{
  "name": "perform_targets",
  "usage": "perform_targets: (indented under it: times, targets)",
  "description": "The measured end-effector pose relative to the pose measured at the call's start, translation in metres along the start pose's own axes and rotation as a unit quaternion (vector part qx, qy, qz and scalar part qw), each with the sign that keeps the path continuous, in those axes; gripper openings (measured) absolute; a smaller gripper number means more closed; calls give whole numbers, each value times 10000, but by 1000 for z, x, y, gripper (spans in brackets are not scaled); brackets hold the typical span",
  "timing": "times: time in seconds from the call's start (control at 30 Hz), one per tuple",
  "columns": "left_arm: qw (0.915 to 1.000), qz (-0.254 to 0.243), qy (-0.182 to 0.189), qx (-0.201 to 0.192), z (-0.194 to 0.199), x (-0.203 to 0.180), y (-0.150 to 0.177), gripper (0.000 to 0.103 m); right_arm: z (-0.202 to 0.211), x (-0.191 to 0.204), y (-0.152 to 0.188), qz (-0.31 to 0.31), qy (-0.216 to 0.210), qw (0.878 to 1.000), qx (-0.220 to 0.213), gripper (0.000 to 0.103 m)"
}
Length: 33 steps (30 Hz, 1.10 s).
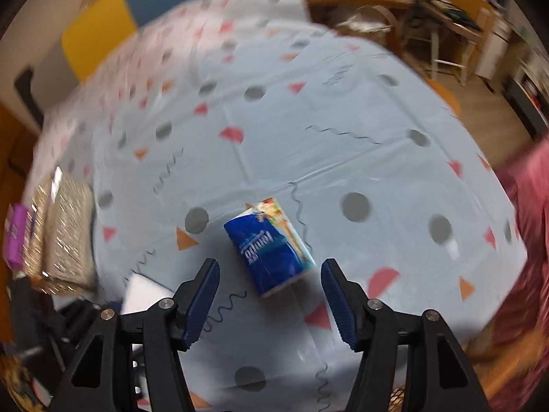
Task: Organize soft objects
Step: 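Grasp the white sponge with the left gripper while the right grasps the blue Tempo tissue pack, then carry the white sponge into the gold tray and open the left gripper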
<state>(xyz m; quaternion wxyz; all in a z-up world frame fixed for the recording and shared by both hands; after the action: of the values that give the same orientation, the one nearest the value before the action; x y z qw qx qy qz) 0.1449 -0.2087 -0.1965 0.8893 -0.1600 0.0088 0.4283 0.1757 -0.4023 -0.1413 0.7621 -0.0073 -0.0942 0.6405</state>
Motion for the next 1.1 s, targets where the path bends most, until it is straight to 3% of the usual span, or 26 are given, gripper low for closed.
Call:
perform_targets:
  times: [0.13,0.27,0.33,0.4,0.43,0.47,0.57,0.7,0.8,0.87,0.93,1.1]
  targets:
    - [10000,1,-36,-16,-2,-1,2,68,-37,5,-21,289,424,9960,725,66]
    - [9999,11,-127,12,-3,-5,-1,76,-57,5,-29,319,590,9922,1055,65]
    - [9998,16,-203,7,-4,-6,-2,76,-66,7,-28,334,656,9897,1230,59]
    - [9994,-58,-350,-33,-5,-6,-2,59,-67,12,-28,339,767,9905,1093,58]
    - [9986,-153,-499,-98,-4,-6,-1,41,-66,16,-30,316,768,9915,997,58]
    - [9987,-179,-451,-130,-3,-6,-1,29,-65,20,-31,270,726,9931,877,58]
    - [9989,-137,-418,-133,-3,-3,-1,29,-64,26,-35,-45,614,9971,443,58]
    - [9992,-117,-344,-177,-3,0,-1,32,-77,25,-32,-298,642,9973,189,58]
    - [9997,166,16,-167,-1,7,-2,36,-76,22,-26,-313,585,9977,116,58]
    - [9991,276,274,-167,1,9,0,56,-74,17,-23,-319,555,9979,93,58]
    - [9992,298,213,-182,2,11,1,62,-74,11,-22,-291,604,9977,77,58]
    - [9991,343,170,-174,8,11,2,62,-75,18,-29,-263,588,9979,80,59]
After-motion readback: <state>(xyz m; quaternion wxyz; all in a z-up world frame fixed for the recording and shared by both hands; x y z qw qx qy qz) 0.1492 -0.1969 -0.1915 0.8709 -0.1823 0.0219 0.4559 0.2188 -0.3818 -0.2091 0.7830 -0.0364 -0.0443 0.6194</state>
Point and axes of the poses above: each gripper's, at about its wrist camera, not at the fingertips, and z roughly against the way its jaws point, x to its left, y to its underside, the point moved 4 cm from there along -z, roughly the way its jaws point, and after that the axes turned 11 degrees about x, right-handed, at the moved point
